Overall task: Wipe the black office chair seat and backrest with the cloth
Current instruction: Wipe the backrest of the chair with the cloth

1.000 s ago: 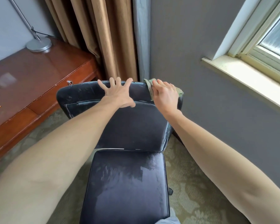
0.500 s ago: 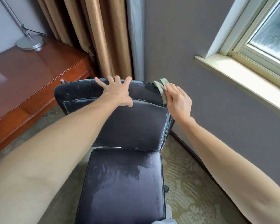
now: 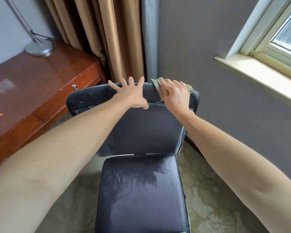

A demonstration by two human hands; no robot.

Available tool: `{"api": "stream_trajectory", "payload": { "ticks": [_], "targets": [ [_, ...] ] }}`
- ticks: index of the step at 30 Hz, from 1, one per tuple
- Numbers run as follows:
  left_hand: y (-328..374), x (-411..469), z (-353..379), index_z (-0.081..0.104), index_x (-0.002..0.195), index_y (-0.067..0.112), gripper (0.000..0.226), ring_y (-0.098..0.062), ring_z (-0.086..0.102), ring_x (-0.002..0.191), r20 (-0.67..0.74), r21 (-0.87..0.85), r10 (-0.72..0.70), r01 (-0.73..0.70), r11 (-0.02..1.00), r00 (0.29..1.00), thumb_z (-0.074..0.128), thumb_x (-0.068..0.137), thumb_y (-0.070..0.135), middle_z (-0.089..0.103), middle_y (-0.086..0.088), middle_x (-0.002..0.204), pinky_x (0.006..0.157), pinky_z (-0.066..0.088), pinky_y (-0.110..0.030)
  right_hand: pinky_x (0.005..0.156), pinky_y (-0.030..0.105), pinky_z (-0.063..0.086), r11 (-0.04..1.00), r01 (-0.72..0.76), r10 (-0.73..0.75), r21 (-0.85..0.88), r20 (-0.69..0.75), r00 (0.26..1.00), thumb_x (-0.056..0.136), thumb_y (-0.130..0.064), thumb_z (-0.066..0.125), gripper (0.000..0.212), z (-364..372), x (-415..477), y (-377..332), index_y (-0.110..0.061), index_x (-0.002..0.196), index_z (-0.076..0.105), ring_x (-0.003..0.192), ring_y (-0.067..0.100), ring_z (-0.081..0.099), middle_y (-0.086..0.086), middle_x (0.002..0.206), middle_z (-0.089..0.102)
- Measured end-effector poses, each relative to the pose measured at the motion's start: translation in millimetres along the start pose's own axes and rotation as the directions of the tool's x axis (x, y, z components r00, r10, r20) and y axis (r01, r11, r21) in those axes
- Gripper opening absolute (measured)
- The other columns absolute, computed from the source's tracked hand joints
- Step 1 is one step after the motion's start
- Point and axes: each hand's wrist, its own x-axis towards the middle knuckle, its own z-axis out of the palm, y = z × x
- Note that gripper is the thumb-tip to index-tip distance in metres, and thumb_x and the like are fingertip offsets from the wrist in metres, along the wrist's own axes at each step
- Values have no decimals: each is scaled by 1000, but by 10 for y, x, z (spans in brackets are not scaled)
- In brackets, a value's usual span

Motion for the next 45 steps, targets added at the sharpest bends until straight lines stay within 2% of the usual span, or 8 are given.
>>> {"api": "stream_trajectory", "payload": {
  "ticks": [3, 8, 16, 22, 26, 34, 41, 45],
  "targets": [
    [-228, -41, 53, 1, 153, 33, 111, -44, -3, 146, -29, 14, -8, 9, 1000, 1000, 73, 69, 45, 0, -16, 161, 103, -2, -79, 77, 36, 40, 1000, -6, 5, 30, 9, 1000, 99, -30, 35, 31, 23, 33, -64, -19, 97, 64, 75, 24, 52, -4, 79, 61],
    [-279, -42, 100, 10, 149, 37, 101, -42, 11, 142, -50, -18, 2, -3, 1000, 999, 73, 69, 43, 19, -14, 154, 103, 0, -79, 79, 35, 37, 1000, 1, -3, 25, 66, 998, 99, -27, 40, 25, 65, 83, -22, -21, 101, 64, 79, 24, 53, -4, 82, 62],
    [-240, -31, 77, 8, 149, 41, 100, -39, 15, 141, -43, -11, -46, 46, 999, 998, 72, 73, 43, 21, -13, 153, 105, 0, -78, 81, 39, 37, 999, 33, -36, 22, 178, 983, 96, -33, 30, 37, 5, 145, -16, -19, 106, 63, 88, 27, 56, -1, 92, 66],
    [-244, -32, 126, 11, 149, 43, 96, -36, 10, 143, -69, -67, -74, 70, 995, 995, 70, 74, 44, 21, -10, 153, 105, -2, -77, 79, 40, 37, 998, 28, -37, 49, 183, 982, 95, -23, 46, 23, 31, 160, 11, -20, 106, 66, 81, 30, 57, 2, 84, 65],
    [-238, -59, 148, 15, 149, 41, 95, -35, 12, 142, -114, -78, -68, 59, 995, 991, 72, 74, 44, 24, -10, 153, 106, 1, -76, 73, 38, 37, 1000, 18, -21, 24, 150, 988, 90, -20, 54, 11, 44, 146, -38, -19, 91, 65, 72, 30, 56, 2, 73, 60],
    [-434, -127, 146, 8, 152, 40, 99, -36, 13, 144, -112, -62, -98, 92, 994, 989, 70, 76, 49, 19, -10, 157, 108, 5, -74, 98, 43, 29, 996, 62, -78, 64, 287, 955, 93, -16, 42, 32, 132, 268, -609, -21, 117, 63, 96, 29, 54, 2, 100, 65],
    [-980, -241, 124, 3, 155, 33, 102, -33, 4, 149, -146, -57, -78, 70, 996, 986, 68, 79, 50, 6, -10, 162, 109, 5, -72, 80, 39, 40, 993, 76, -88, 86, 154, 984, 94, -35, 35, 37, 235, 280, -603, -24, 102, 70, 82, 27, 59, -1, 82, 66],
    [-1369, -249, 156, 9, 154, 31, 99, -36, 18, 144, -125, -38, -30, 25, 999, 992, 69, 78, 53, 20, -12, 158, 110, 14, -72, 75, 40, 39, 999, 40, -41, 15, 70, 997, 95, -32, 38, 31, 270, 209, -635, -20, 94, 67, 75, 29, 57, 0, 76, 63]
  ]
}}
